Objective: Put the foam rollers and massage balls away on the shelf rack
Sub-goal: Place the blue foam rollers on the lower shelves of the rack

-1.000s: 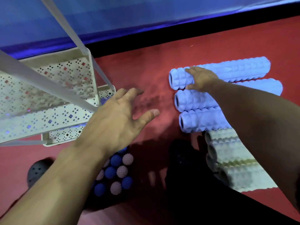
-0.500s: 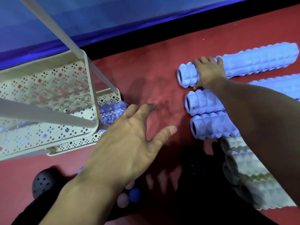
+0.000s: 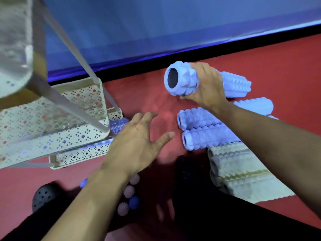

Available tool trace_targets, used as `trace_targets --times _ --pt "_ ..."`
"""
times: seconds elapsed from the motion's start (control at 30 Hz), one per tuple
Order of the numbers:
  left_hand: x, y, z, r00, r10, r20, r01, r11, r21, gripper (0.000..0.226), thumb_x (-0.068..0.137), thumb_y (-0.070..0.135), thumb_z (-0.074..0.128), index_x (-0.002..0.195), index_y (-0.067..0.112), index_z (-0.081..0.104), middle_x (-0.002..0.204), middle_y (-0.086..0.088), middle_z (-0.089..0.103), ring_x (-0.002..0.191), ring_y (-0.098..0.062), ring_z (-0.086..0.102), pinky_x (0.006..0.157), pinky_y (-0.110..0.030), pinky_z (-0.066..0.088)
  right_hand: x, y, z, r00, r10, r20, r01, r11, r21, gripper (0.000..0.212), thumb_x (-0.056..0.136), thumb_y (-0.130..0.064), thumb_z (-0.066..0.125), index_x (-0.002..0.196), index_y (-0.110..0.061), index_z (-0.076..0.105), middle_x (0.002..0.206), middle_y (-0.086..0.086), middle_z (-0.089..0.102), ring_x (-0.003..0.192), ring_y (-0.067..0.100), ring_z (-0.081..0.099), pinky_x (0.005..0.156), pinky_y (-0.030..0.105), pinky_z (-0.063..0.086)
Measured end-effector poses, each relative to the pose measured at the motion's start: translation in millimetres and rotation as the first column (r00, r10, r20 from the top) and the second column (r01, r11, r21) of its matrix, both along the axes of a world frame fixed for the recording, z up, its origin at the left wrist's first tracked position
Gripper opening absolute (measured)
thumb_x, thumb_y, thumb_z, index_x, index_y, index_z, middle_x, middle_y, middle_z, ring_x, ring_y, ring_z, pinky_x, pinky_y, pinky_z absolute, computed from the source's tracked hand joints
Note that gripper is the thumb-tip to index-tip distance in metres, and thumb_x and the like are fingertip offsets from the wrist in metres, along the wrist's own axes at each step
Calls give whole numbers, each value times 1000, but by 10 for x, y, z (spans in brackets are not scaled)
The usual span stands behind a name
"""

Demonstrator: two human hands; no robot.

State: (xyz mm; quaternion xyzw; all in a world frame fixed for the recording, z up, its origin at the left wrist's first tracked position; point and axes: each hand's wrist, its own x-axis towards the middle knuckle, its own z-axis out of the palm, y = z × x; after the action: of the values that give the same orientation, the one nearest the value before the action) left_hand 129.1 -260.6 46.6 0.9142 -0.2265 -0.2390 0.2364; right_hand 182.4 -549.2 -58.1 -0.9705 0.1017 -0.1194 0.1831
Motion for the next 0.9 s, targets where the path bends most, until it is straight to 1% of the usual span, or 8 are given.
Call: trace_targets --times 0.1,0.2,0.27,0.3,0.53,0.63,0.77,0.9 --pt "-151 43 212 997 73 35 -65 981 -185 90 78 73 62 153 35 29 139 11 42 129 -8 45 105 -30 41 -388 436 574 994 85 62 -87 996 31 92 55 -81 70 130 -30 58 121 -7 63 109 23 61 90 42 49" --pt "-246 133 497 980 178 -85 -197 863 -465 96 71 57 84 150 34 35 143 11 45 130 0 46 104 -27 44 -780 944 1098 987 157 39 -159 986 51 99 52 -81 65 136 -30 54 122 -2 60 106 30 59 90 47 47" --pt "-320 265 625 970 209 -125 -241 755 -610 82 66 37 96 132 20 50 127 12 61 114 -1 60 92 -31 53 -1006 1279 1388 975 221 -35 -219 975 39 100 54 -82 60 141 -33 49 126 -4 57 105 28 56 91 46 45" --pt "-379 355 709 967 218 -135 -252 707 -661 71 65 22 97 120 18 52 113 19 65 101 5 62 87 -25 52 -1111 1434 1505 969 243 -43 -242 970 30 95 58 -80 57 141 -33 49 126 -6 56 105 27 56 91 45 44" --pt "-713 1160 1179 923 347 -166 -364 647 -671 62 68 29 93 110 38 47 113 12 63 100 5 61 83 -14 49 -1622 2332 2008 953 300 36 -301 952 55 93 63 -58 78 147 -37 42 135 -17 51 118 17 53 102 36 40" --pt "-794 1619 1278 906 376 -192 -405 645 -648 58 72 29 90 115 36 52 112 20 64 100 13 60 83 -9 45 -1718 2513 2030 899 436 29 -432 875 219 94 66 -59 85 147 -36 42 141 -18 50 127 12 51 104 38 42" --pt "-875 2241 1308 884 409 -226 -452 626 -636 61 72 27 91 121 26 54 112 15 65 97 12 60 83 -6 44 -1741 2754 1869 861 505 -65 -469 836 283 103 61 -65 86 149 -38 39 139 -19 52 126 11 53 102 41 46" --pt "-927 2726 1202 842 463 -277 -527 599 -602 76 58 52 86 124 27 56 118 8 69 111 -5 64 98 -27 49 -1709 2989 1754 819 561 -123 -507 807 304 100 65 -63 84 149 -42 36 142 -23 47 129 5 51 105 37 46"
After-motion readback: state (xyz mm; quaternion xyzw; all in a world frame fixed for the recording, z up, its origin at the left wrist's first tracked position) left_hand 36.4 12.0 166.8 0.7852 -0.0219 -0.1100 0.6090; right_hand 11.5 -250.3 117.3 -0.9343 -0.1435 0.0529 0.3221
